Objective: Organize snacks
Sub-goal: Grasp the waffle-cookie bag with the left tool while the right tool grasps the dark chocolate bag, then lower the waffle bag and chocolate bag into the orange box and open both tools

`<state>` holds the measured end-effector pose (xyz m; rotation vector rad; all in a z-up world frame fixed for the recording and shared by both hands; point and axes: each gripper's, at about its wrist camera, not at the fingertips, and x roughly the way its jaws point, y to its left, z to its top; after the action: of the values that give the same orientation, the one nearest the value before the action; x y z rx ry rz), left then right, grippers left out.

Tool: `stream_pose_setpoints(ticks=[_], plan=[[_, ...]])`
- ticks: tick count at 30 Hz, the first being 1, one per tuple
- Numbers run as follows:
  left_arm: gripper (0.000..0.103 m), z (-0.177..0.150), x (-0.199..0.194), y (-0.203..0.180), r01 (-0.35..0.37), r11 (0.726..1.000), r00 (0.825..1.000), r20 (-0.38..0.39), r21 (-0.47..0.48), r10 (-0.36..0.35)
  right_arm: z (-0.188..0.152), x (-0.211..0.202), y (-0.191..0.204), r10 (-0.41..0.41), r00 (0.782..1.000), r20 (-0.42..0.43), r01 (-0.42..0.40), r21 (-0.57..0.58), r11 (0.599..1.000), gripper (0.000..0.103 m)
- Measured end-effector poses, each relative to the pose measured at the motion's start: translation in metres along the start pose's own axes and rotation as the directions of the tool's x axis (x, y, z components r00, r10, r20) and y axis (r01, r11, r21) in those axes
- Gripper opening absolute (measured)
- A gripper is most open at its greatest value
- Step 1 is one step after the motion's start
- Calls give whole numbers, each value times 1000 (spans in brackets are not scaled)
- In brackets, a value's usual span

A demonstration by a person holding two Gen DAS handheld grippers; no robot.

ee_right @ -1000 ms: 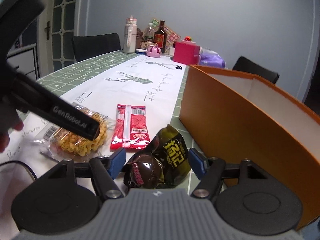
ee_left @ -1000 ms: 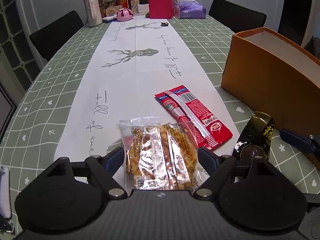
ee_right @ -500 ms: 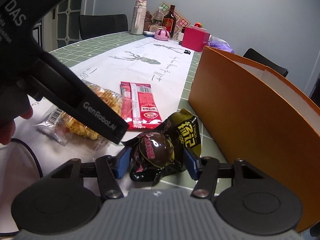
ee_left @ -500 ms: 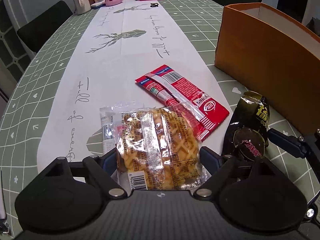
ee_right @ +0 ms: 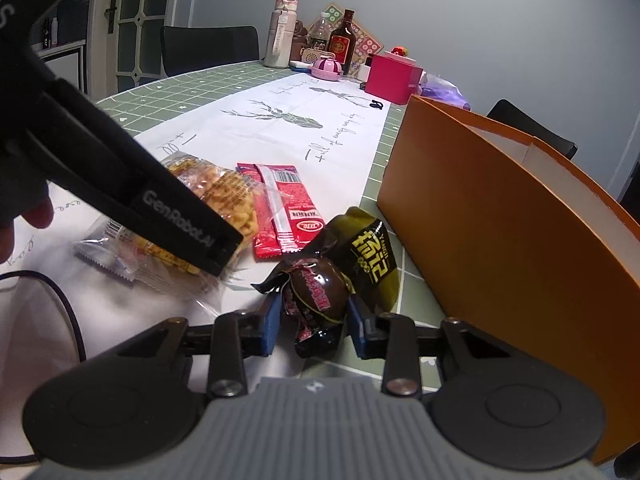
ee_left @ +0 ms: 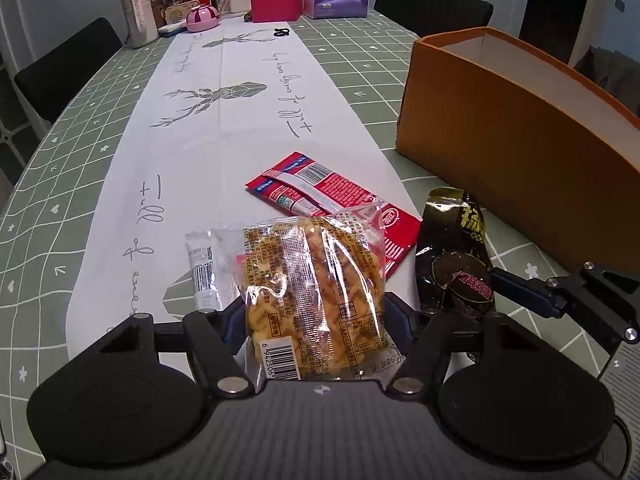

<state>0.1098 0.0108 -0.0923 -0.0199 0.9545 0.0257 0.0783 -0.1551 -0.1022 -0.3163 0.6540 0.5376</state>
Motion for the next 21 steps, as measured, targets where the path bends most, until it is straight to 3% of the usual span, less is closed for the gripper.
stream_pose_setpoints(ticks=[5,11,17,21], plan=[[77,8,-9,6,72,997,997,-21,-26,-72,6,-2,-7,20,1000,-14,-19,34,999,34],[77,19,-12,7,91,995,991,-99,33,-87,16,-7,-15,87,995,-52,-82,83,993,33],[77,37,-14,0,117,983,975,-203,139,-88,26,-18,-25,158,983,-91,-146,118,982,33],[77,48,-15,-10,161,968,953,-285,191,-102,33,-31,-33,177,978,-113,-169,77,983,33]])
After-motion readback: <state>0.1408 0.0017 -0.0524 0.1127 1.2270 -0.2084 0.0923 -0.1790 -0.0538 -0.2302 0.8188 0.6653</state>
